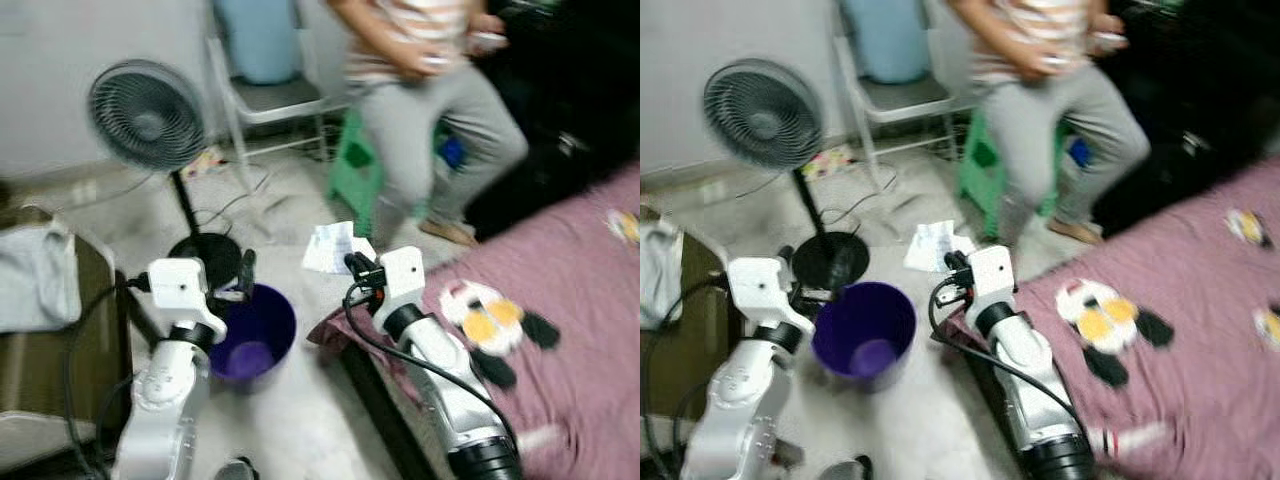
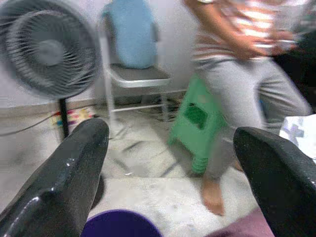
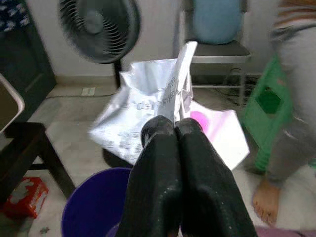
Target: Clean up the room
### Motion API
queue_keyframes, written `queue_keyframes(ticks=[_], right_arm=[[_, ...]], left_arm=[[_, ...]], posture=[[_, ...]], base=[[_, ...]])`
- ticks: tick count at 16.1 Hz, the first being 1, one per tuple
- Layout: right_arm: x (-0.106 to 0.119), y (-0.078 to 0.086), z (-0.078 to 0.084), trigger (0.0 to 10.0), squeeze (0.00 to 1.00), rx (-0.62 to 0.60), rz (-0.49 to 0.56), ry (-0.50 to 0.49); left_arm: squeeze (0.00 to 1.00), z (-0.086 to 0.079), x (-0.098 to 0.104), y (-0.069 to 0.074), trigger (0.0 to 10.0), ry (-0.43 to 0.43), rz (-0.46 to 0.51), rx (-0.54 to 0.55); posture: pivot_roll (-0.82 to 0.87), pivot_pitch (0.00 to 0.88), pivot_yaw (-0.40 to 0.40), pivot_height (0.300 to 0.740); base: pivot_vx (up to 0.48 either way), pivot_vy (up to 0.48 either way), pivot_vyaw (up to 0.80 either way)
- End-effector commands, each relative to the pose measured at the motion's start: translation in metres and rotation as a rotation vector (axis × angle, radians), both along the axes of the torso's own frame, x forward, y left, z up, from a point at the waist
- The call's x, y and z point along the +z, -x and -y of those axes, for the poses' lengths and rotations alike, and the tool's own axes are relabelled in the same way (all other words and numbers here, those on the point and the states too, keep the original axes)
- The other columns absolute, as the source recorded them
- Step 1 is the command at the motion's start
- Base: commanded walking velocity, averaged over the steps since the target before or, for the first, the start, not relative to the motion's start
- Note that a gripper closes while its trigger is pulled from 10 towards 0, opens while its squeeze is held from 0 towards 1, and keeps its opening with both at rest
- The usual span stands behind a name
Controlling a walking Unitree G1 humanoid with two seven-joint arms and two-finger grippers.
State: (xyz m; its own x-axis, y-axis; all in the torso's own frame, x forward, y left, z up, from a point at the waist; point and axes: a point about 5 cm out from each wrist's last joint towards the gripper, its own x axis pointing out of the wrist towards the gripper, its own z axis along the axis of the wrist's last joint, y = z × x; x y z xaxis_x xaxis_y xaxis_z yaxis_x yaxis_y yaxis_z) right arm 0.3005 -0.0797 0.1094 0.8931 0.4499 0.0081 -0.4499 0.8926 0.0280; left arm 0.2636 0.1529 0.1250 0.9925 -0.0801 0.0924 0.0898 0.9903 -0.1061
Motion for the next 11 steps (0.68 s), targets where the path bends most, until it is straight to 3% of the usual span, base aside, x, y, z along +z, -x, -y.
queue_keyframes(ticks=[1,4,10,11], right_arm=[[0.0006,0.0005,-0.0003,10.0,0.00,0.004,0.006,-0.002],[0.0001,0.0001,-0.0009,10.0,0.00,0.001,0.000,-0.015],[-0.0004,-0.0004,-0.0017,10.0,0.00,0.001,-0.003,-0.014],[0.0007,0.0003,-0.0032,10.0,0.00,0.011,0.009,-0.011]], left_arm=[[0.00,-0.0016,0.0020,0.0004,10.0,0.002,0.009,-0.002],[0.00,-0.0012,0.0025,-0.0002,10.0,0.006,0.011,-0.007],[0.00,-0.0020,0.0012,-0.0008,10.0,-0.006,0.000,0.016],[0.00,-0.0020,0.0012,-0.0011,10.0,-0.008,0.001,0.016]], posture=[[-0.01,0.113,-0.060,0.740],[-0.01,0.111,-0.060,0.740],[-0.01,0.110,-0.059,0.740],[-0.01,0.107,-0.058,0.740]], base=[[0.000,0.000,0.76],[0.000,0.000,0.61],[0.000,0.000,0.00],[0.000,0.000,0.79]])
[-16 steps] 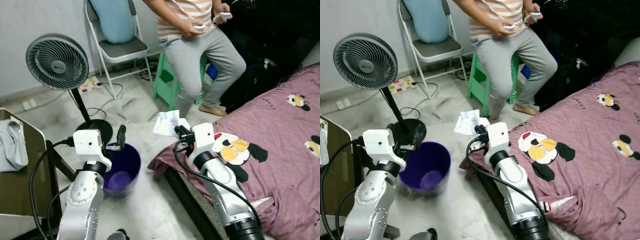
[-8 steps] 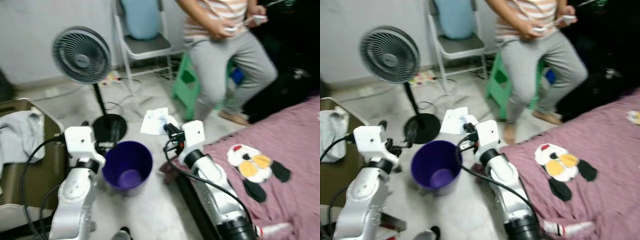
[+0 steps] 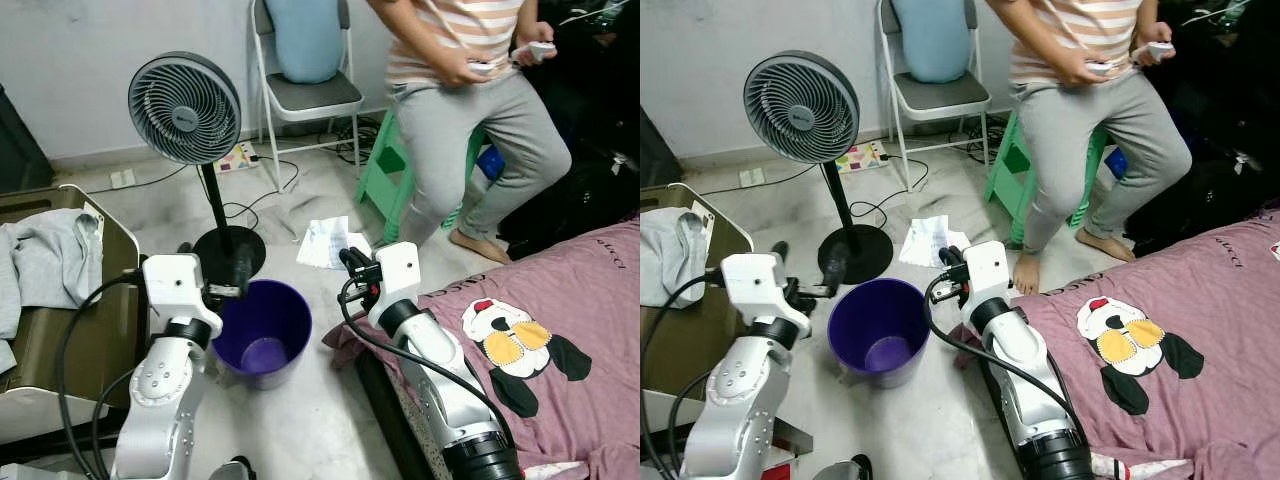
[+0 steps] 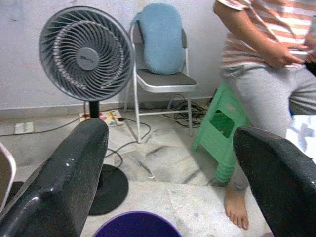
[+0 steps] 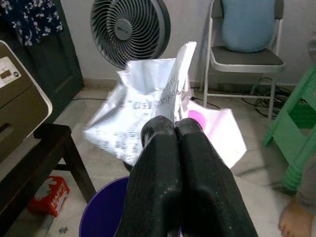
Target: Clean up the room
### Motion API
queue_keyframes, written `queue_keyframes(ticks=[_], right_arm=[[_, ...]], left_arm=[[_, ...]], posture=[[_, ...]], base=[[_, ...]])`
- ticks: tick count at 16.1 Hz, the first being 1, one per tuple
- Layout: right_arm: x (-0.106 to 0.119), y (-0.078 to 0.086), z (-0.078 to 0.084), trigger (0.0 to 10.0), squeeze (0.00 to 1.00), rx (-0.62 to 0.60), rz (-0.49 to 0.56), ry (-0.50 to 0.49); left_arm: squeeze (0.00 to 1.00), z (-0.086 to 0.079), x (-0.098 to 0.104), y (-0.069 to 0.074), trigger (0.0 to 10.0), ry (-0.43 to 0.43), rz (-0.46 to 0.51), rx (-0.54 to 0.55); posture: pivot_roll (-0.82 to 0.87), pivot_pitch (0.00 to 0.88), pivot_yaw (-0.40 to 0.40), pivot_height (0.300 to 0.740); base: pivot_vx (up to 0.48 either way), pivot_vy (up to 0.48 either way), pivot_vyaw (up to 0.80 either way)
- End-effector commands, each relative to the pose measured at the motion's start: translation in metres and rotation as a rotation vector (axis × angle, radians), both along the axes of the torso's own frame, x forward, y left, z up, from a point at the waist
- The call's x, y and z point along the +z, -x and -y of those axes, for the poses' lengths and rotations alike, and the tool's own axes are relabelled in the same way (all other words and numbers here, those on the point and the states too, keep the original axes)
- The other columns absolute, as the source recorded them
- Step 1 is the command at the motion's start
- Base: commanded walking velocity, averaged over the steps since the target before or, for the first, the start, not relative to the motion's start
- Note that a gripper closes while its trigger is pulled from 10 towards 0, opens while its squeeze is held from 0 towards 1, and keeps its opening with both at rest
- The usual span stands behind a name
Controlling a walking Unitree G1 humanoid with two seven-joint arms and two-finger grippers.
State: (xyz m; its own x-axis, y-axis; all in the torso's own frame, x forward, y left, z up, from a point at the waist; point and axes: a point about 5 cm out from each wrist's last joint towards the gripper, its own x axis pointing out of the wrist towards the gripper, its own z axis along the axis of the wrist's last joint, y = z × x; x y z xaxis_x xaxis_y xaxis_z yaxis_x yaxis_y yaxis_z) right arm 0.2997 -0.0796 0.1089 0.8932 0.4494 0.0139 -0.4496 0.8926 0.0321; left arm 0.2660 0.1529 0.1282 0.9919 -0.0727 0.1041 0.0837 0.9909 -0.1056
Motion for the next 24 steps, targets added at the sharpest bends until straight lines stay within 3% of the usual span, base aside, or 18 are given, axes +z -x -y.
queue_keyframes(ticks=[1,7,24], right_arm=[[0.0018,-0.0007,-0.0036,10.0,0.00,0.014,0.009,-0.002],[0.0015,-0.0019,-0.0037,10.0,0.00,0.012,0.006,-0.010],[0.0004,-0.0034,-0.0029,10.0,0.00,-0.014,-0.004,-0.015]], left_arm=[[0.00,-0.0021,-0.0018,0.0008,10.0,-0.010,-0.010,0.008],[0.00,0.0004,0.0004,0.0005,10.0,-0.008,0.004,-0.020],[0.00,0.0011,0.0006,0.0012,10.0,0.011,0.007,-0.018]], posture=[[-0.01,0.107,-0.058,0.740],[-0.01,0.100,-0.059,0.740],[-0.01,0.111,-0.057,0.740]], base=[[0.000,0.000,0.79],[0.000,0.000,0.73],[0.266,0.000,0.09]])
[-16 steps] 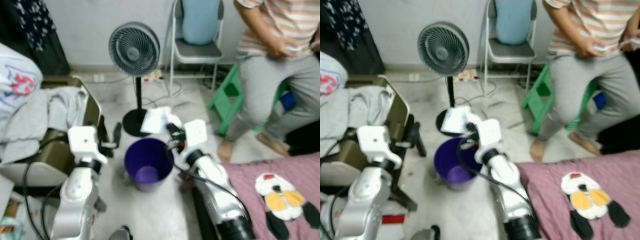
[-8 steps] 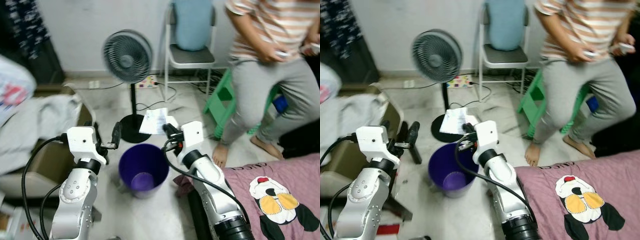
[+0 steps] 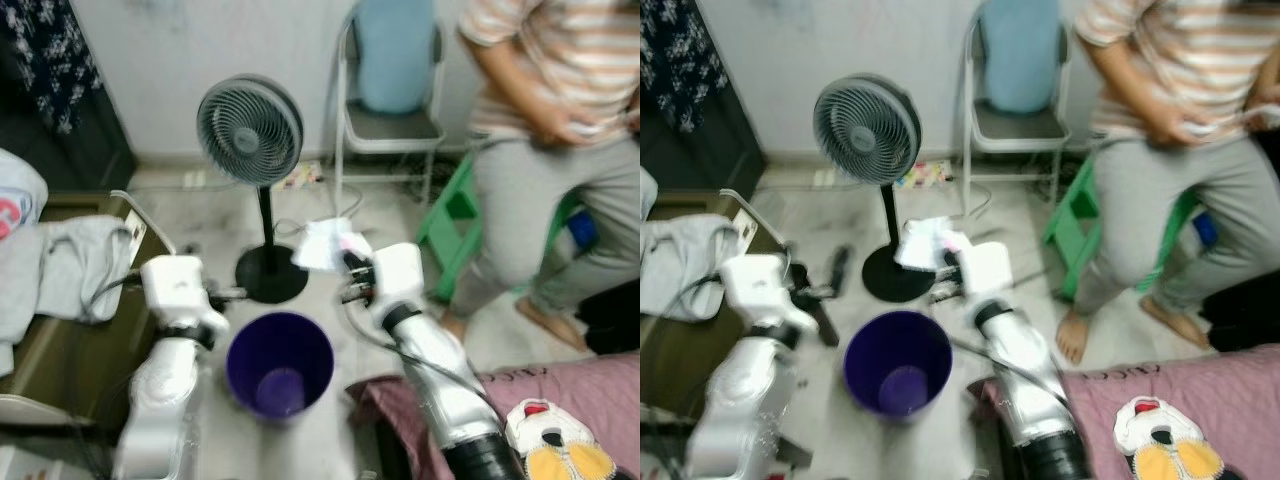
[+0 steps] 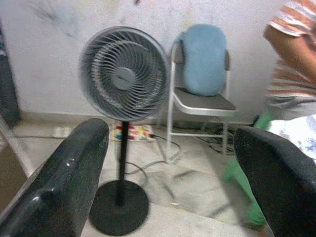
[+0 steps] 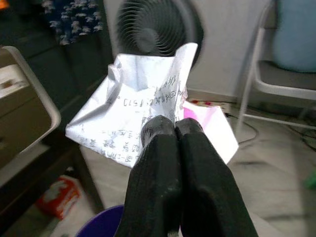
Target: Clean up the room
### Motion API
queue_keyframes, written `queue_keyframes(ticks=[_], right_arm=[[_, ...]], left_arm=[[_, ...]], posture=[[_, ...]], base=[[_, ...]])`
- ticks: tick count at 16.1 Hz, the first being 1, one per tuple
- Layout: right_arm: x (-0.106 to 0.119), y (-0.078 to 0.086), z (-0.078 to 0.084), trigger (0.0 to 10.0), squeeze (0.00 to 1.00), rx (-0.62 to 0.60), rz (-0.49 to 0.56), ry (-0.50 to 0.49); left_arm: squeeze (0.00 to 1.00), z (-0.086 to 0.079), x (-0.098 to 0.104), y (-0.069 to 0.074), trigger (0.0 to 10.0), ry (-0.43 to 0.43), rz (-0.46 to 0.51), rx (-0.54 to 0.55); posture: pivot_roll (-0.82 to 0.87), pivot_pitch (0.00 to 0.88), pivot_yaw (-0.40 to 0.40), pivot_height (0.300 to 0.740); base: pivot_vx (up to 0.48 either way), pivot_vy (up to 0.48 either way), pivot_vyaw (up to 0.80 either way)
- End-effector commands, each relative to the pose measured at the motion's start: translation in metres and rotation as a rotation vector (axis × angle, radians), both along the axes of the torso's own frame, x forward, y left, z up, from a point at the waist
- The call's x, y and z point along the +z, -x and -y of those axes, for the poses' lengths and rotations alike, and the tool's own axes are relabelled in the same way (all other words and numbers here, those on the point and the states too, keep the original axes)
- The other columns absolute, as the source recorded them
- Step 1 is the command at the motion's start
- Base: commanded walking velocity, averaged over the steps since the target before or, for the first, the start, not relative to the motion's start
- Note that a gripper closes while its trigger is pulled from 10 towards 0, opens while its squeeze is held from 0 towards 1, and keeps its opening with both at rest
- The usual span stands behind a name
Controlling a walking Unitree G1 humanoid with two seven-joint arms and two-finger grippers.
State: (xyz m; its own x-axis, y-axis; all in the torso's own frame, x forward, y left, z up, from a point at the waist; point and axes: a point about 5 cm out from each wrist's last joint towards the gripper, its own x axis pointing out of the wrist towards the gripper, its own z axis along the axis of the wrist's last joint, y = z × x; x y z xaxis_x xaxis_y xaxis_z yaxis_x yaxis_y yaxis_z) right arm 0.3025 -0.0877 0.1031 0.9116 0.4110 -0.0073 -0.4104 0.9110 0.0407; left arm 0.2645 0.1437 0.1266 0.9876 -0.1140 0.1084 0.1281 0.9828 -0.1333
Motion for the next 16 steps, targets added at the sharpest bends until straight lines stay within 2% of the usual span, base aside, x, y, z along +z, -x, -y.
queue_keyframes(ticks=[1,4,8,12,16], right_arm=[[0.006,-0.001,-0.011,10.0,0.00,0.029,0.019,-0.016],[0.008,0.000,-0.013,10.0,0.00,0.045,0.030,-0.020],[0.008,0.000,-0.015,10.0,0.00,0.048,0.033,-0.019],[0.006,0.000,-0.015,10.0,0.00,0.035,0.019,-0.021],[-0.002,-0.005,-0.006,10.0,0.00,-0.068,-0.014,0.027]], left_arm=[[0.00,-0.008,0.002,0.000,10.0,-0.018,0.006,0.024],[0.00,-0.010,0.002,0.000,10.0,-0.024,0.003,0.030],[0.00,-0.012,0.000,0.002,10.0,-0.034,-0.003,0.034],[0.00,-0.020,-0.007,0.010,10.0,-0.060,-0.008,-0.045],[0.00,-0.023,-0.011,0.017,10.0,-0.091,-0.027,-0.185]], posture=[[-0.01,0.111,-0.057,0.740],[-0.01,0.112,-0.058,0.740],[-0.01,0.112,-0.058,0.740],[0.00,0.119,-0.051,0.740],[0.00,0.122,-0.048,0.740]], base=[[0.000,0.000,0.00],[0.000,0.000,0.00],[0.000,0.000,0.78],[0.000,0.000,0.54],[0.000,0.000,0.00]])
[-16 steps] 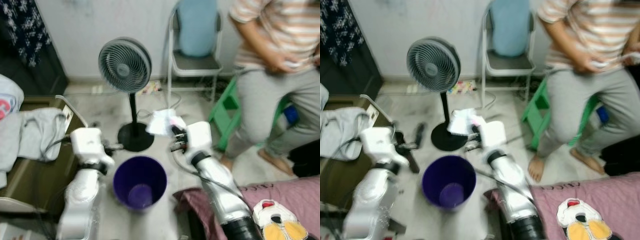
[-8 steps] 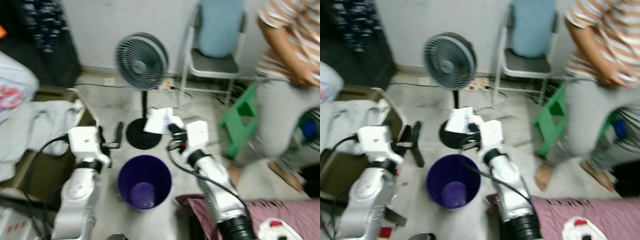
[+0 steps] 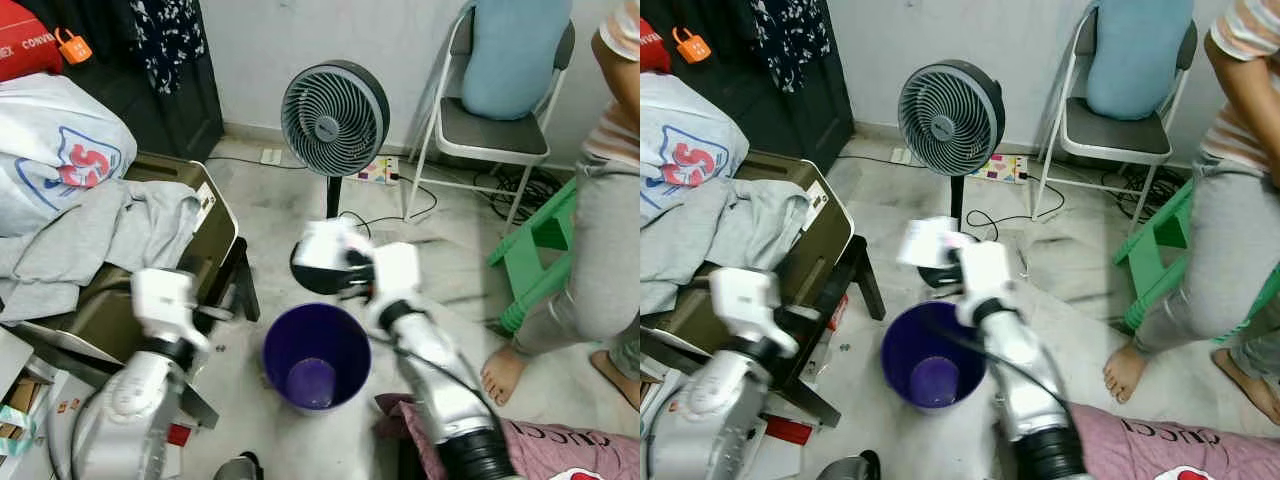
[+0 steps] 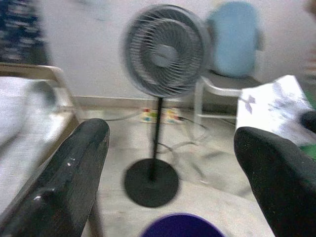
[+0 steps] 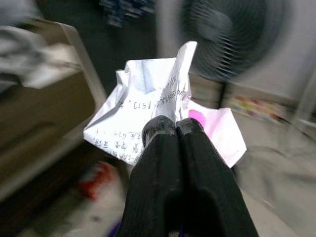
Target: Clean up the room
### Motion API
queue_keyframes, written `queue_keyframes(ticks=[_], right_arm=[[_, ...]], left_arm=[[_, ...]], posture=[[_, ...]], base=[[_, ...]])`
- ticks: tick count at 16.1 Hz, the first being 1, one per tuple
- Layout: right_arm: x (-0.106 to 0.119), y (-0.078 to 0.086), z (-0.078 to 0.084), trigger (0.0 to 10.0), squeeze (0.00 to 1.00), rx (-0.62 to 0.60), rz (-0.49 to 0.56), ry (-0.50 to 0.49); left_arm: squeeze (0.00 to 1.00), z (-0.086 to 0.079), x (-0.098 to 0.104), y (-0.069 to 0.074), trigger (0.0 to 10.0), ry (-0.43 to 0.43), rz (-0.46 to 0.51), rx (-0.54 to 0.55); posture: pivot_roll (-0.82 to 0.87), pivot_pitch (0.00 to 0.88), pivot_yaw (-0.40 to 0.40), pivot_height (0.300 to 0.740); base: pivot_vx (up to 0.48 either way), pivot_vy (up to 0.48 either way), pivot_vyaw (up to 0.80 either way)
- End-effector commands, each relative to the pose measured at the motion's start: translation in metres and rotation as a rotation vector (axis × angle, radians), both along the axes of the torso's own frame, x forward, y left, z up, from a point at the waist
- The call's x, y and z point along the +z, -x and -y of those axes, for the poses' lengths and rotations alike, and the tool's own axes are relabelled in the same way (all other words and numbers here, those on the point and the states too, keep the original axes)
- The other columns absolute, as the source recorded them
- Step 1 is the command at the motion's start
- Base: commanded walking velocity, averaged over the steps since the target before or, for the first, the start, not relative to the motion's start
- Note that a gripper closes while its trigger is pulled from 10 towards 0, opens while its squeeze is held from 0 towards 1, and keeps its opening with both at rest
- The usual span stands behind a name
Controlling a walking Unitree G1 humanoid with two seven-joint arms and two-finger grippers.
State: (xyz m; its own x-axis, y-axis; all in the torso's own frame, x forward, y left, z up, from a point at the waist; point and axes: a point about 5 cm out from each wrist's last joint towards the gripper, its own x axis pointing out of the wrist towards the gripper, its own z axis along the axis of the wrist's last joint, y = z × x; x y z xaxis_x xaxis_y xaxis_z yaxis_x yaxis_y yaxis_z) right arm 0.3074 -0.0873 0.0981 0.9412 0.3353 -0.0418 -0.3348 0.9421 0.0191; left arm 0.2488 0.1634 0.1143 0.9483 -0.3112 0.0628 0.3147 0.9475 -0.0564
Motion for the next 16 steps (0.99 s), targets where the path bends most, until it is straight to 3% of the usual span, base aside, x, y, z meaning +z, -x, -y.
queue_keyframes(ticks=[1,5,9,14,16], right_arm=[[0.000,-0.002,-0.003,10.0,0.00,-0.010,-0.010,-0.001],[-0.017,-0.005,0.010,10.0,0.00,-0.104,-0.103,0.106],[-0.019,-0.007,0.008,10.0,0.00,-0.111,-0.124,0.107],[-0.029,-0.008,0.012,10.0,0.00,-0.167,-0.191,0.117],[-0.030,-0.008,0.009,10.0,0.00,-0.163,-0.195,0.120]], left_arm=[[0.00,-0.004,0.001,0.003,10.0,-0.012,0.005,-0.015],[0.00,-0.004,0.002,0.008,10.0,0.000,-0.003,-0.114],[0.00,-0.001,0.007,0.005,10.0,-0.030,0.027,-0.144],[0.00,0.000,0.007,0.009,10.0,-0.041,0.026,-0.143],[0.00,0.000,0.008,0.010,10.0,-0.041,0.027,-0.143]], posture=[[0.00,0.122,-0.047,0.740],[0.00,0.123,-0.050,0.740],[0.00,0.123,-0.049,0.740],[0.02,0.142,-0.045,0.740],[0.02,0.149,-0.043,0.740]], base=[[0.000,0.000,0.00],[0.000,0.000,0.00],[0.000,0.000,0.00],[0.000,0.000,0.68],[0.000,0.000,0.00]])
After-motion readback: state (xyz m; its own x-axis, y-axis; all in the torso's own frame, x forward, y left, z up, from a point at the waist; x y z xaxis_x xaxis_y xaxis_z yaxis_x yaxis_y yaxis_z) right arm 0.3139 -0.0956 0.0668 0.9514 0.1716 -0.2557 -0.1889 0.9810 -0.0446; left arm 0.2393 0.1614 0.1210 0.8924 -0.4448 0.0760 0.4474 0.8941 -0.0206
